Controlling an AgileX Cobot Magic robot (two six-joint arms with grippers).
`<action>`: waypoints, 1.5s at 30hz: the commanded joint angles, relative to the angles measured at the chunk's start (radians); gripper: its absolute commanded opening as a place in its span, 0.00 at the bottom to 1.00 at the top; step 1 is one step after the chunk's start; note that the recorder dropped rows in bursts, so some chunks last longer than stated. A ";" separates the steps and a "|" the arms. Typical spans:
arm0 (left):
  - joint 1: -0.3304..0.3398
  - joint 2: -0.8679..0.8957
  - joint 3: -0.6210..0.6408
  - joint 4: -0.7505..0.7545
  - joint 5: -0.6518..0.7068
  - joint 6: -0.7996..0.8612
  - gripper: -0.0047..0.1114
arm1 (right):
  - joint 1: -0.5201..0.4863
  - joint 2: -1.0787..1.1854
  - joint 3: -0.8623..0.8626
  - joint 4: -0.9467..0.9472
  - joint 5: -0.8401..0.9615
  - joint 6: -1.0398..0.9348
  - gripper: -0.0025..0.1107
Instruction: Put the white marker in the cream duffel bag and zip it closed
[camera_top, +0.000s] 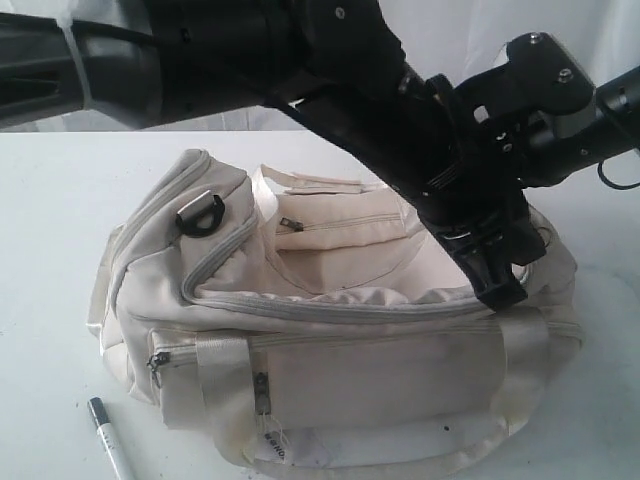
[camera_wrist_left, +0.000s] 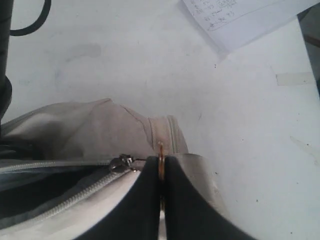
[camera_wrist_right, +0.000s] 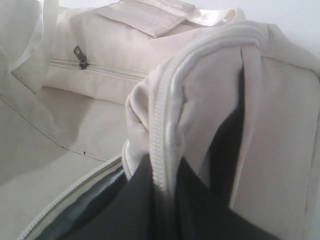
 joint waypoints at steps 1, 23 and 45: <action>-0.017 -0.033 -0.001 -0.041 0.093 -0.016 0.04 | 0.001 0.005 -0.002 0.000 -0.049 0.001 0.02; -0.065 -0.064 0.125 -0.041 0.136 -0.005 0.04 | 0.000 0.005 -0.002 -0.098 -0.117 0.116 0.02; -0.078 -0.141 0.233 0.130 0.288 -0.103 0.04 | -0.102 0.021 -0.073 -0.108 -0.095 0.204 0.02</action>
